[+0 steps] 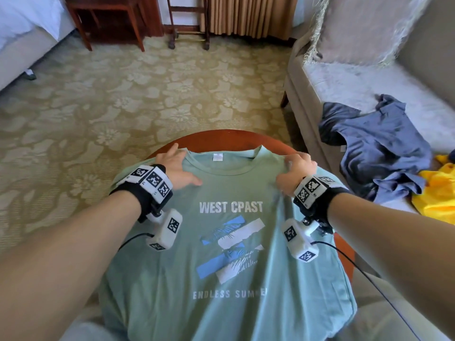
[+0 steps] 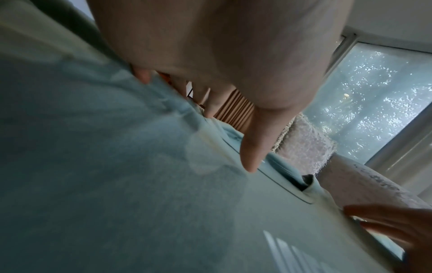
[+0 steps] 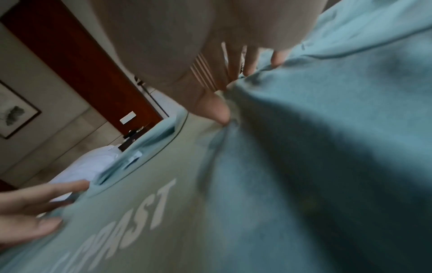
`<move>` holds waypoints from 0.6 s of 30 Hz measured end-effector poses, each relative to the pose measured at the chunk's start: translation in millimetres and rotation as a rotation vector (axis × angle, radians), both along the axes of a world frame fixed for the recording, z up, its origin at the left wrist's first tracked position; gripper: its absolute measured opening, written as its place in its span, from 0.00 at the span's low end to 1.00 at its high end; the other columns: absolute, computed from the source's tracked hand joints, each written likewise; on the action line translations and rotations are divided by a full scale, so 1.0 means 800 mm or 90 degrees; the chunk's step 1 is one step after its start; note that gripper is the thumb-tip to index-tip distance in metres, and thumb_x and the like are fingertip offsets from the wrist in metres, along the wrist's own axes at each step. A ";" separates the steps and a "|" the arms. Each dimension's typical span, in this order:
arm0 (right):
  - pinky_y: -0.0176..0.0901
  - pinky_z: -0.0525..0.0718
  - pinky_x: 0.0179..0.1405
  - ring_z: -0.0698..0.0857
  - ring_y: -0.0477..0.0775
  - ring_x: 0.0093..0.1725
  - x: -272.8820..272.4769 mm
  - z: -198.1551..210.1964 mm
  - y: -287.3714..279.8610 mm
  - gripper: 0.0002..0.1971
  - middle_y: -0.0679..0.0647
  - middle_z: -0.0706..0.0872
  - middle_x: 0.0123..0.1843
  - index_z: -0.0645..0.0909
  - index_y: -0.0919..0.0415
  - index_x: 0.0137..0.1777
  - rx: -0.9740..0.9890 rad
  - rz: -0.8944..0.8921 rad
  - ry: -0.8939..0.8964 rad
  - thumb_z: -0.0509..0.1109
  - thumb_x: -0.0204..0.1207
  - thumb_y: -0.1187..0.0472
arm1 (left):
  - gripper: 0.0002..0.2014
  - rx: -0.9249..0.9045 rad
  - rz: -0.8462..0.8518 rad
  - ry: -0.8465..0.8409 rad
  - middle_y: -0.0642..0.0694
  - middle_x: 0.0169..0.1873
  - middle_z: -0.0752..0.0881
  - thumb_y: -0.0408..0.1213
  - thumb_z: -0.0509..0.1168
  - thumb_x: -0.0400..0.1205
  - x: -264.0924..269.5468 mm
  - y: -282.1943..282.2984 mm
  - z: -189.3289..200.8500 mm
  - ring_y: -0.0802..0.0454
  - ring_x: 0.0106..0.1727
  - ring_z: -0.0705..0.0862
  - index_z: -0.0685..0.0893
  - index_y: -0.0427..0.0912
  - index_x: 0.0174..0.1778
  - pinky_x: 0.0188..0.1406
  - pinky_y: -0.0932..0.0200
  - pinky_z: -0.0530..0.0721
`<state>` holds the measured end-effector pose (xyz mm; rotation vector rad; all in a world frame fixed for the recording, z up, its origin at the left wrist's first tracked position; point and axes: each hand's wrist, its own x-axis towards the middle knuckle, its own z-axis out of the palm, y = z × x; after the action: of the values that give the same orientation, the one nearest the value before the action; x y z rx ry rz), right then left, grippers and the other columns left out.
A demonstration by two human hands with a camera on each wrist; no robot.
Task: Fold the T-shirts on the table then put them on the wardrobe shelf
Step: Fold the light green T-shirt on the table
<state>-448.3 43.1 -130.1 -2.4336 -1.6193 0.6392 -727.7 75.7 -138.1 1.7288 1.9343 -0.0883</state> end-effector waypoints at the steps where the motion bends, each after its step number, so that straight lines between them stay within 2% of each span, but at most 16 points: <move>1: 0.56 0.71 0.72 0.67 0.63 0.73 0.006 0.001 0.000 0.33 0.58 0.69 0.73 0.72 0.58 0.73 0.011 -0.044 -0.027 0.67 0.64 0.56 | 0.51 0.000 -0.003 0.017 0.56 0.86 0.39 0.59 0.74 0.72 0.003 -0.002 0.000 0.39 0.86 0.41 0.51 0.57 0.86 0.82 0.37 0.52; 3: 0.55 0.68 0.71 0.69 0.66 0.72 0.016 0.010 -0.006 0.27 0.62 0.71 0.71 0.71 0.63 0.70 0.032 -0.164 -0.043 0.66 0.70 0.57 | 0.50 0.032 0.012 0.020 0.56 0.86 0.39 0.61 0.73 0.71 0.013 -0.007 0.003 0.40 0.86 0.43 0.54 0.57 0.86 0.82 0.37 0.53; 5: 0.57 0.66 0.72 0.70 0.68 0.72 0.043 0.006 -0.006 0.28 0.66 0.72 0.71 0.70 0.67 0.70 0.053 -0.264 -0.017 0.67 0.71 0.55 | 0.45 0.087 0.028 0.007 0.56 0.86 0.44 0.61 0.74 0.70 0.030 -0.013 0.009 0.42 0.85 0.47 0.63 0.57 0.82 0.81 0.36 0.54; 7: 0.54 0.74 0.67 0.71 0.68 0.73 0.078 -0.002 -0.005 0.35 0.66 0.72 0.74 0.69 0.69 0.73 -0.041 -0.250 0.083 0.65 0.68 0.49 | 0.36 0.124 0.039 -0.034 0.54 0.84 0.53 0.58 0.75 0.70 0.055 -0.024 0.014 0.44 0.83 0.54 0.73 0.57 0.75 0.79 0.38 0.57; 8: 0.51 0.76 0.63 0.72 0.67 0.74 0.091 -0.003 -0.010 0.36 0.65 0.72 0.75 0.69 0.70 0.75 -0.120 -0.216 0.119 0.63 0.70 0.48 | 0.32 0.133 0.042 -0.066 0.53 0.82 0.59 0.57 0.75 0.71 0.070 -0.030 0.016 0.47 0.82 0.59 0.76 0.56 0.70 0.77 0.40 0.60; 10: 0.51 0.74 0.66 0.72 0.66 0.75 0.103 0.010 -0.031 0.27 0.66 0.73 0.75 0.68 0.72 0.76 -0.197 -0.167 0.166 0.61 0.82 0.56 | 0.26 0.137 0.033 -0.120 0.52 0.76 0.67 0.54 0.75 0.71 0.101 -0.046 0.018 0.49 0.78 0.66 0.80 0.55 0.64 0.76 0.44 0.66; 11: 0.49 0.73 0.66 0.74 0.64 0.73 0.103 0.019 -0.043 0.24 0.69 0.75 0.72 0.68 0.75 0.76 -0.211 -0.153 0.168 0.60 0.85 0.61 | 0.24 0.135 0.021 -0.146 0.51 0.74 0.70 0.53 0.76 0.71 0.117 -0.054 0.017 0.49 0.76 0.69 0.81 0.54 0.62 0.76 0.45 0.68; 12: 0.46 0.74 0.61 0.78 0.64 0.66 0.104 0.027 -0.053 0.20 0.71 0.80 0.62 0.71 0.78 0.73 -0.211 -0.141 0.177 0.59 0.86 0.65 | 0.23 0.129 0.005 -0.175 0.51 0.72 0.72 0.51 0.76 0.72 0.133 -0.062 0.017 0.49 0.74 0.71 0.81 0.53 0.62 0.74 0.46 0.71; 13: 0.44 0.76 0.51 0.80 0.63 0.55 0.111 0.029 -0.062 0.16 0.69 0.81 0.48 0.75 0.80 0.65 -0.214 -0.142 0.208 0.59 0.85 0.67 | 0.22 0.122 -0.013 -0.206 0.51 0.71 0.73 0.50 0.76 0.72 0.149 -0.069 0.017 0.49 0.72 0.74 0.82 0.52 0.61 0.72 0.49 0.73; 14: 0.43 0.74 0.39 0.79 0.60 0.43 0.118 0.027 -0.066 0.11 0.64 0.77 0.38 0.78 0.78 0.53 -0.194 -0.163 0.250 0.60 0.84 0.67 | 0.22 0.115 -0.031 -0.233 0.51 0.70 0.75 0.48 0.77 0.72 0.163 -0.076 0.016 0.50 0.70 0.76 0.83 0.51 0.61 0.70 0.52 0.75; 15: 0.41 0.71 0.32 0.75 0.58 0.35 0.125 0.025 -0.073 0.09 0.61 0.73 0.34 0.76 0.74 0.44 -0.188 -0.184 0.267 0.61 0.84 0.67 | 0.21 0.108 -0.050 -0.252 0.50 0.68 0.77 0.47 0.77 0.72 0.176 -0.083 0.015 0.51 0.68 0.77 0.83 0.50 0.61 0.66 0.56 0.76; 16: 0.40 0.70 0.27 0.73 0.56 0.31 0.132 0.022 -0.075 0.09 0.60 0.71 0.33 0.73 0.72 0.42 -0.203 -0.209 0.285 0.63 0.83 0.66 | 0.21 0.100 -0.070 -0.262 0.50 0.67 0.78 0.46 0.77 0.72 0.187 -0.089 0.014 0.51 0.67 0.78 0.84 0.49 0.61 0.62 0.59 0.75; 18: 0.36 0.70 0.17 0.75 0.57 0.23 0.140 0.020 -0.087 0.10 0.61 0.72 0.29 0.72 0.69 0.44 -0.217 -0.249 0.316 0.66 0.82 0.63 | 0.23 0.069 -0.111 -0.268 0.50 0.69 0.79 0.47 0.78 0.72 0.204 -0.098 0.013 0.52 0.67 0.78 0.84 0.49 0.63 0.59 0.62 0.71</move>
<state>-336.6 -26.9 -114.0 -2.4239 -0.8735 1.3906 -564.7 -2.6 -127.6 1.8100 1.5053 0.3006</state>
